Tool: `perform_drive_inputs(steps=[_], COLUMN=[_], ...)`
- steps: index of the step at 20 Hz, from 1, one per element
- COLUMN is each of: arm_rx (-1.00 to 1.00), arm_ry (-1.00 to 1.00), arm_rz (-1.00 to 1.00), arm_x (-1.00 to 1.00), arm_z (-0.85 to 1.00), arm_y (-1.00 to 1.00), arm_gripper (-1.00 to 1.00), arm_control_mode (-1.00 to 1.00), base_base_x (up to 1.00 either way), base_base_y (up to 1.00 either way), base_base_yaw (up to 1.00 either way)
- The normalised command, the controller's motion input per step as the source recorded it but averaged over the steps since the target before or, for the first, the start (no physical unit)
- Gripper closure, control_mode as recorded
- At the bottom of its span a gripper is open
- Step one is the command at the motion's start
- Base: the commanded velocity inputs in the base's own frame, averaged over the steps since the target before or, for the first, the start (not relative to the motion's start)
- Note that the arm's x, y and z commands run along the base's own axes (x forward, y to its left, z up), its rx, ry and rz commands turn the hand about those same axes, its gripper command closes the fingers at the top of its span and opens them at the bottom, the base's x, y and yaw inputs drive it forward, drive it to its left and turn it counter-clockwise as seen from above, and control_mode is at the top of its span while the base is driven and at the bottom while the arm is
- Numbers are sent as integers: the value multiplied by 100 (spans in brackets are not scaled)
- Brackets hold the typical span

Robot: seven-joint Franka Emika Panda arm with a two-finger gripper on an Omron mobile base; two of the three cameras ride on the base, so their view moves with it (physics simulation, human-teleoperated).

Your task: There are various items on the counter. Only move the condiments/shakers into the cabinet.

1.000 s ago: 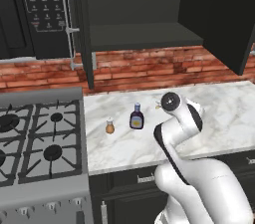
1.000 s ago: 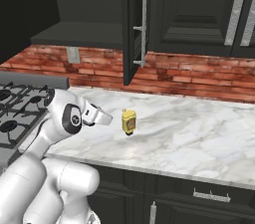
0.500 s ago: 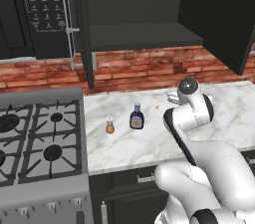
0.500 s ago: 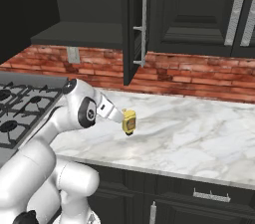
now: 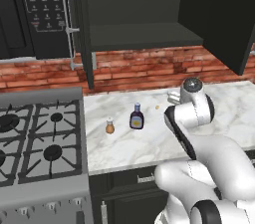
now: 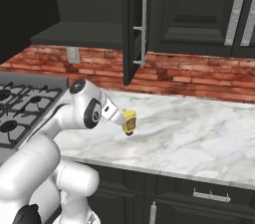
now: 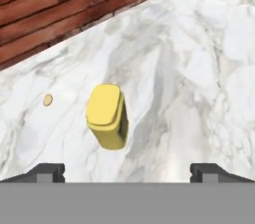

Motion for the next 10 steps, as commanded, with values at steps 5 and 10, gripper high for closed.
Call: perform_drive_inputs(steps=[5, 10], arm_rx=[10, 0], arm_ry=[4, 8], arm_rz=[0, 0], arm_x=[25, 22], arm_z=[0, 0], arm_y=[0, 3], arm_gripper=[-100, -100], arm_control_mode=[-100, -100], base_base_x=[0, 0], base_base_y=[0, 0], base_base_yaw=[0, 0])
